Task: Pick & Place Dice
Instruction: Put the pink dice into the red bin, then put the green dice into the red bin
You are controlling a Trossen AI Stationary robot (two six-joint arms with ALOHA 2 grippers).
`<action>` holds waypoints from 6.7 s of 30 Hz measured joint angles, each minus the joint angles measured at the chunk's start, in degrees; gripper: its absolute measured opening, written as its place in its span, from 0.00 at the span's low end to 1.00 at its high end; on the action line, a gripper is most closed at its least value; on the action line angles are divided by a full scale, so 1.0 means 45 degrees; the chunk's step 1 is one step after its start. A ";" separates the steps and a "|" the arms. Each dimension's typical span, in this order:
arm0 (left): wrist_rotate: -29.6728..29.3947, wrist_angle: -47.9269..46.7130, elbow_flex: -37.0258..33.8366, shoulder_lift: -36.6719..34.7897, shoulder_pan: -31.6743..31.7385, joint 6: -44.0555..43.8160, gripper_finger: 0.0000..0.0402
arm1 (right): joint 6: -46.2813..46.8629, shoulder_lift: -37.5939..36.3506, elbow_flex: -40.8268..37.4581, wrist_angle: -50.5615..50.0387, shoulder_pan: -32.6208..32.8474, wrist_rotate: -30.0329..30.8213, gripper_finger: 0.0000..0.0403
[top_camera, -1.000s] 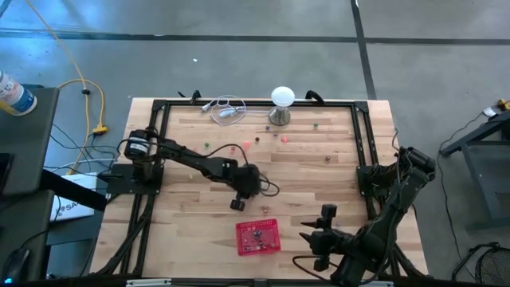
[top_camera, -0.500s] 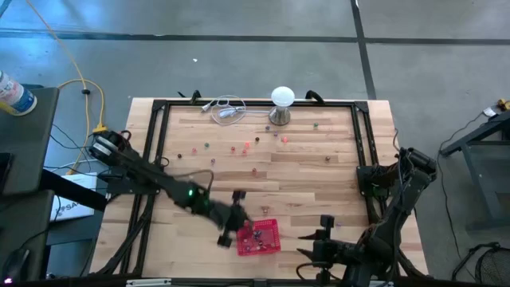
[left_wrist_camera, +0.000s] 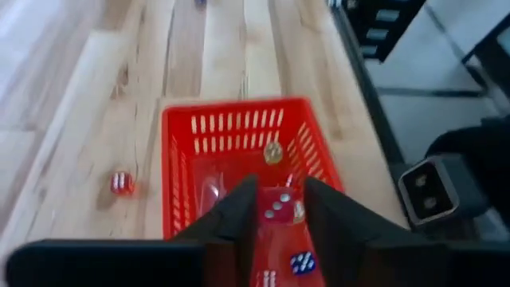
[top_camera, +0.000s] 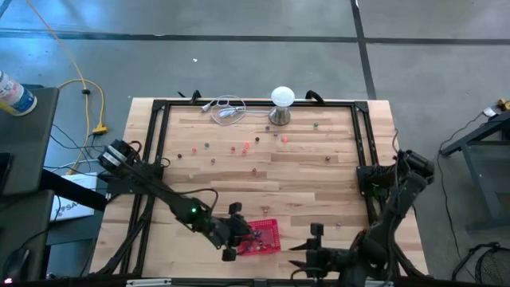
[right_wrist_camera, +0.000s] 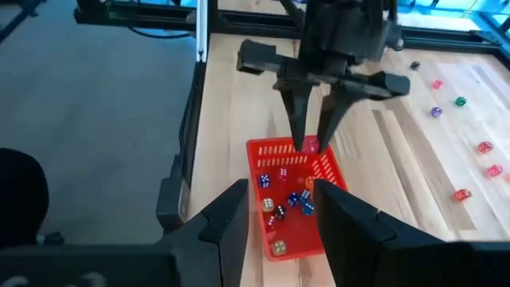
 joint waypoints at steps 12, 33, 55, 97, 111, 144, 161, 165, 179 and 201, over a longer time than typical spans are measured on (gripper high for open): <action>0.0541 0.0698 0.0003 0.0175 0.0229 -0.1450 0.39 | -0.0832 0.0017 0.0000 -0.0051 -0.1187 -0.0867 0.33; 0.0535 0.1234 0.0012 0.0175 -0.0067 -0.1525 0.40 | -0.2675 0.2857 -0.0005 0.3252 -0.3941 -0.3379 0.33; 0.0502 0.1262 0.0003 0.0162 -0.0077 -0.1515 0.40 | -0.1094 0.2952 -0.0005 0.3407 -0.4482 -0.3511 0.33; 0.0828 -0.4469 0.0017 -0.2752 0.2160 -0.0269 0.40 | 0.4050 0.0121 -0.0015 -0.9840 -0.1618 -0.3597 0.33; 0.3475 -0.7662 0.0017 -0.5100 0.6859 0.1698 0.40 | -0.0276 -0.5691 -0.0117 -0.9253 -0.4364 -0.0642 0.33; 0.7627 -0.8599 0.0003 -0.5682 0.9991 -0.0941 0.40 | -0.3353 -0.4878 -0.6918 -0.3054 -2.0706 -0.9446 0.60; 0.5614 -0.8628 0.0003 -0.5682 0.9046 -0.2235 0.40 | -0.4877 -0.0879 -0.7023 -0.0001 -2.3267 -1.0126 0.61; 0.5212 -0.8644 0.0003 -0.5682 0.8818 -0.2244 0.40 | -0.5063 -0.0549 -0.7023 0.0395 -2.3267 -1.0045 0.61; 0.5019 -0.8767 0.0003 -0.5682 0.8442 -0.2239 0.40 | -0.5797 0.0386 -0.6980 0.0790 -2.3224 -0.9864 0.55; 0.4302 -0.8958 -0.0012 -0.5682 0.7475 -0.2487 0.40 | -0.6160 0.0423 -0.6999 0.1280 -2.3417 -0.9851 0.38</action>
